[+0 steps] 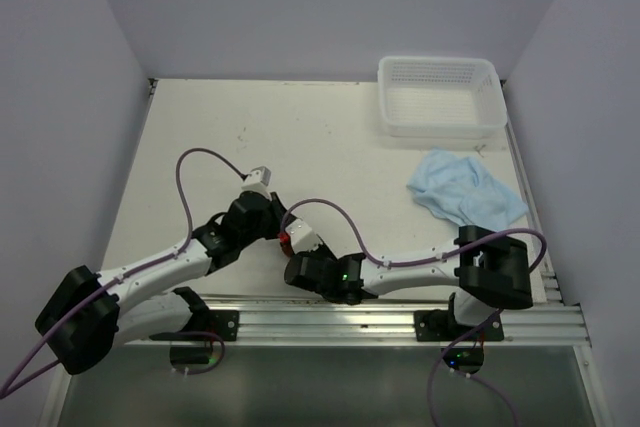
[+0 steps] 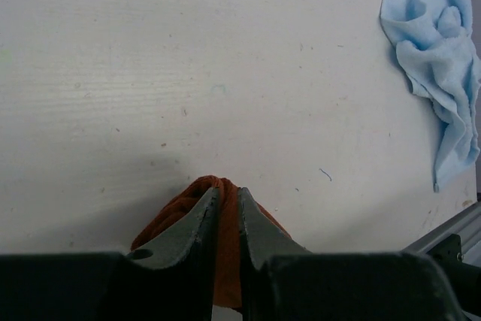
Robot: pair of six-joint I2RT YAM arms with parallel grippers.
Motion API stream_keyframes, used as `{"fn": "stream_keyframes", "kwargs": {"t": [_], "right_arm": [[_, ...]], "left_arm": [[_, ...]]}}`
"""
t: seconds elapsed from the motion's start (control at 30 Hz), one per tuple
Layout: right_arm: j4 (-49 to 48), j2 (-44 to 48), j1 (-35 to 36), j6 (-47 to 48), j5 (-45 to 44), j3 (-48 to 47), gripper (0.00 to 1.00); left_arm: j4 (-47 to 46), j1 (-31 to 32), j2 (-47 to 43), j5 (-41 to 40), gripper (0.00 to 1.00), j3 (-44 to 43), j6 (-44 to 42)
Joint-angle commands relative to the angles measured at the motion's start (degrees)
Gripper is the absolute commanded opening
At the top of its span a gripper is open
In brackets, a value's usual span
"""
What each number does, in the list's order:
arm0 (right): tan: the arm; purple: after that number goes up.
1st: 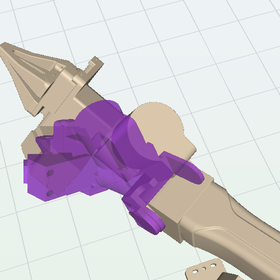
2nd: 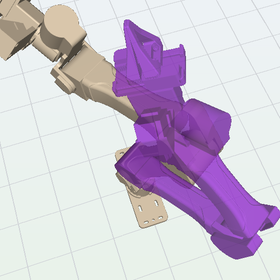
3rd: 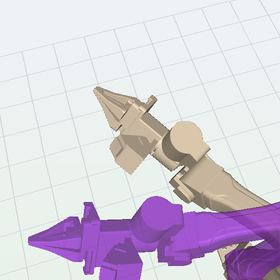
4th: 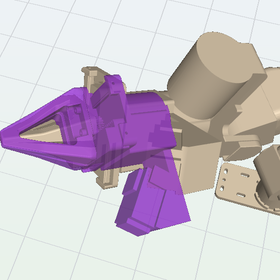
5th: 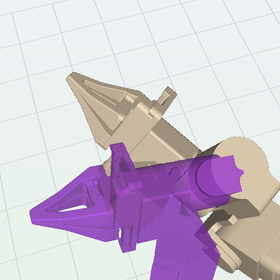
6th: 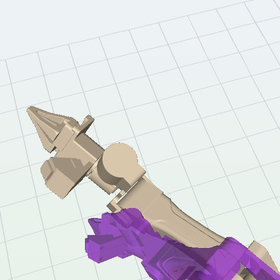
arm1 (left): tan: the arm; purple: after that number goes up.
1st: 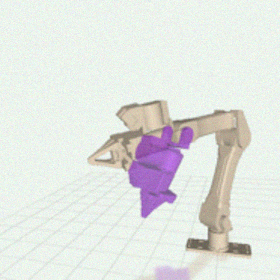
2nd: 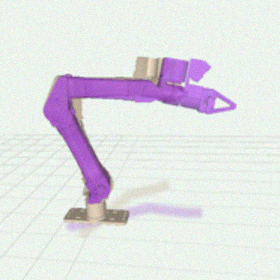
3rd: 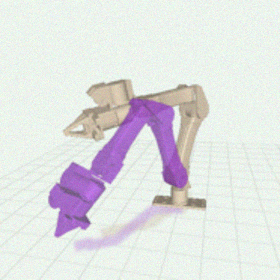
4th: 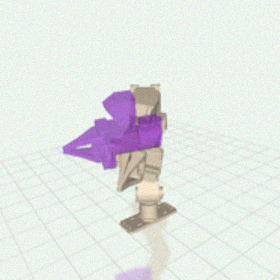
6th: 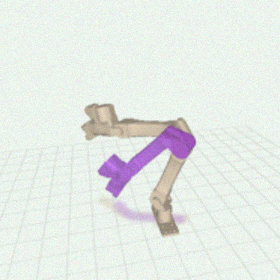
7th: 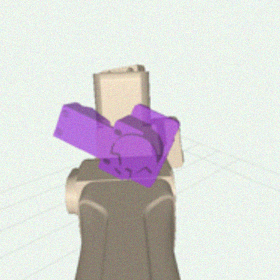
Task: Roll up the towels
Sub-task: Roll the towel
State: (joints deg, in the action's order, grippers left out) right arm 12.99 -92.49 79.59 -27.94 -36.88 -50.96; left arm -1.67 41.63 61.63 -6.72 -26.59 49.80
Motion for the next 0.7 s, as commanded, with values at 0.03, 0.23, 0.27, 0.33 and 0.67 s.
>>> {"fn": "stream_keyframes", "kwargs": {"t": [0.03, 0.23, 0.27, 0.33, 0.67], "right_arm": [[4.3, -3.7, 3.0, 1.1, -9.3, -3.4, 0.36], [4.5, -5.9, 4.3, 0.1, -10.1, -4.4, 0.39], [4.5, -5.9, 4.2, 0.0, -10.0, -4.4, 0.4], [4.7, -5.8, 4.2, -0.1, -10.0, -4.7, 0.43], [4.8, -3.8, 3.8, -1.2, -6.9, -5.5, 0.54]], "left_arm": [[0.2, -0.3, 0.8, 2.1, 0.18, -2.9, -1.0], [-1.7, -0.1, 0.9, 4.4, 0.18, 0.0, 0.3], [-2.2, 0.1, 1.0, 4.6, 0.18, 0.7, 0.6], [-3.6, 0.2, 1.6, 5.8, 0.18, 2.9, 1.5], [-6.6, 0.5, 5.1, 6.1, 0.17, 8.3, 2.5]]}}
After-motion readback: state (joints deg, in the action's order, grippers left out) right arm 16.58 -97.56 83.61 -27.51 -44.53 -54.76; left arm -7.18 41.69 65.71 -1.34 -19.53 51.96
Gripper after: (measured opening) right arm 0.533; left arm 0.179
